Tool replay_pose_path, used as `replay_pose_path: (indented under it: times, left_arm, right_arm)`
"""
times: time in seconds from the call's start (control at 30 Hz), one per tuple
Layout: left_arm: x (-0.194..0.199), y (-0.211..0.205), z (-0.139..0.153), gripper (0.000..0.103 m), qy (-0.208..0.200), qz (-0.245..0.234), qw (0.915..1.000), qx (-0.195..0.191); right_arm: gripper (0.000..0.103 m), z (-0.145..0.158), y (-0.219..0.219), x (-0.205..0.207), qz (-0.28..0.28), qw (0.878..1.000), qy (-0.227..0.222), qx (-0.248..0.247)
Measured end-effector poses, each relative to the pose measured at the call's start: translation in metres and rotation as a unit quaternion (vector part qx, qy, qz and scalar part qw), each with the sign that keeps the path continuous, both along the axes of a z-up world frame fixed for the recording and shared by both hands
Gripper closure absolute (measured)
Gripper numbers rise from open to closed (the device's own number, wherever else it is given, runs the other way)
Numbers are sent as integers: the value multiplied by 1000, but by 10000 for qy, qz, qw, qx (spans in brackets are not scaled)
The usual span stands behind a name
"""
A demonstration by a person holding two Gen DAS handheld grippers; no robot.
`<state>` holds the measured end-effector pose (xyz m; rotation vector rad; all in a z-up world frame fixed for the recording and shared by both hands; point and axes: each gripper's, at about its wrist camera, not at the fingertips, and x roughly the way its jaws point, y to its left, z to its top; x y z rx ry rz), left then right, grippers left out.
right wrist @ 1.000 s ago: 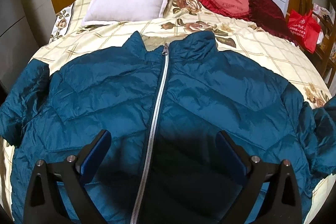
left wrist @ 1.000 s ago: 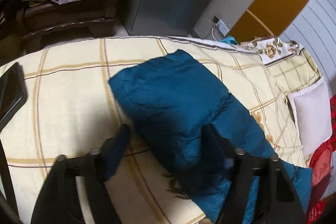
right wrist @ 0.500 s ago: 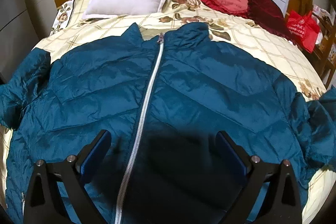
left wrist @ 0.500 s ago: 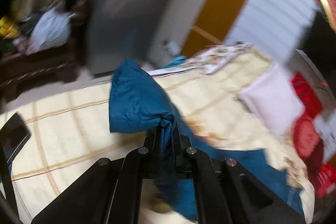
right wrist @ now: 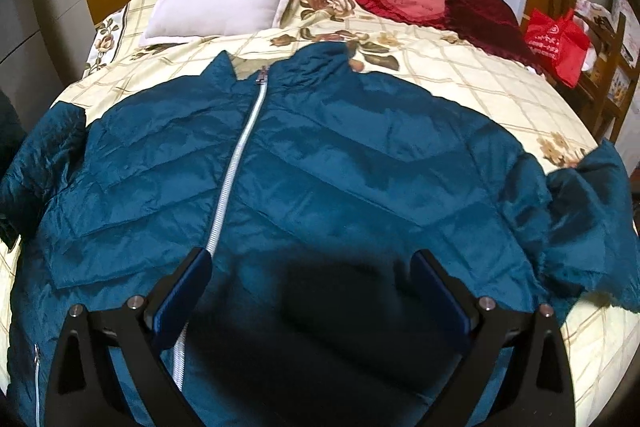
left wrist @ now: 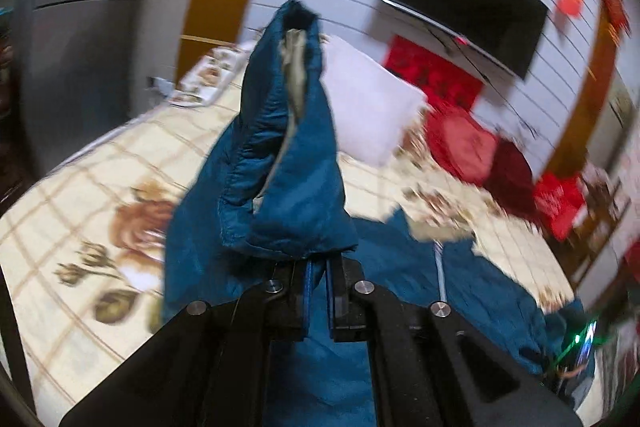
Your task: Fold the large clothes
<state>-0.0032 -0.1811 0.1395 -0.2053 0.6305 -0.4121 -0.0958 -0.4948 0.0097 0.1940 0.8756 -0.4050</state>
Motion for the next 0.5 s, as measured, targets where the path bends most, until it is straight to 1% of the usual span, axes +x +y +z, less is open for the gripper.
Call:
replay_pose_path:
  times: [0.2,0.5]
  left_arm:
    - [-30,-76,-21,103,33,-649,9972,363]
    - [-48,-150,-76,103,597,-1153,9890,702]
  right_arm:
    - [2,1,-18,-18,-123,9999,10,-60]
    - [2,-5,-50,-38,-465,9988,-52,147]
